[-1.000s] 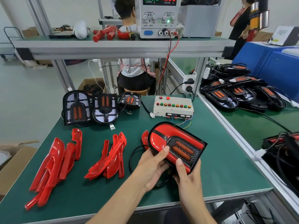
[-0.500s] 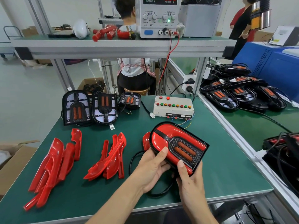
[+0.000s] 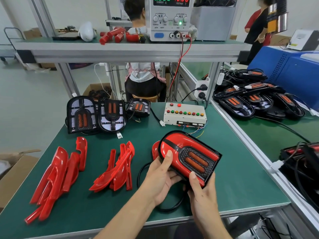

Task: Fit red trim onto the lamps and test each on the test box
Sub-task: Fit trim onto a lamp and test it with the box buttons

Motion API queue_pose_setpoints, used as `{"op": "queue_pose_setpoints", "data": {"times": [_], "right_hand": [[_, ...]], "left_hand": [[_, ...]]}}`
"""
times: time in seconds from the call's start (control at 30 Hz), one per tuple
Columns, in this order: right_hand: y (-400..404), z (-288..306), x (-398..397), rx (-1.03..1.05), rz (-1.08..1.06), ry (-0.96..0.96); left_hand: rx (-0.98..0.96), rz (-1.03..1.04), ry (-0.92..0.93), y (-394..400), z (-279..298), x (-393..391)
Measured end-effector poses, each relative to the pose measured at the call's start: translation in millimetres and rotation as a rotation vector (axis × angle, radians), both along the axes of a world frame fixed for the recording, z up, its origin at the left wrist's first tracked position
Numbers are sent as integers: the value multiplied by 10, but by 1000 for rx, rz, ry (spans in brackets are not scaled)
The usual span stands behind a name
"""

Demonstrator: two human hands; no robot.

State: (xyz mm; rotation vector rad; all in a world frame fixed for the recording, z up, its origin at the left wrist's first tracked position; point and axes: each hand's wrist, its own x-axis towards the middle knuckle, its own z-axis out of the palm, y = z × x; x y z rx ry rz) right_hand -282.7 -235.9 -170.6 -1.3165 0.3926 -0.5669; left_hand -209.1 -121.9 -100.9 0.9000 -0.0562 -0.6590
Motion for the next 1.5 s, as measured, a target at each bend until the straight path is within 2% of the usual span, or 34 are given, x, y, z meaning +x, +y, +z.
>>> {"op": "queue_pose_setpoints", "data": {"times": [0.27,0.73,0.9,1.23,1.5], "right_hand": [[12,-2,-10,-27,12,-10],[45,66,-31,-28,16,-39],[66,94,-44,-28,21,-58],[65,95,-64,-26,45,-51],[81,98,-70,-2,37,-62]], "left_hand": [[-53,-21,44,55,48,2],[-7,-75,96,78,93,39],[20,-23,50,55,51,32],[-50,-55,64,110,44,68],[-26,-53,45,99,33,73]]}}
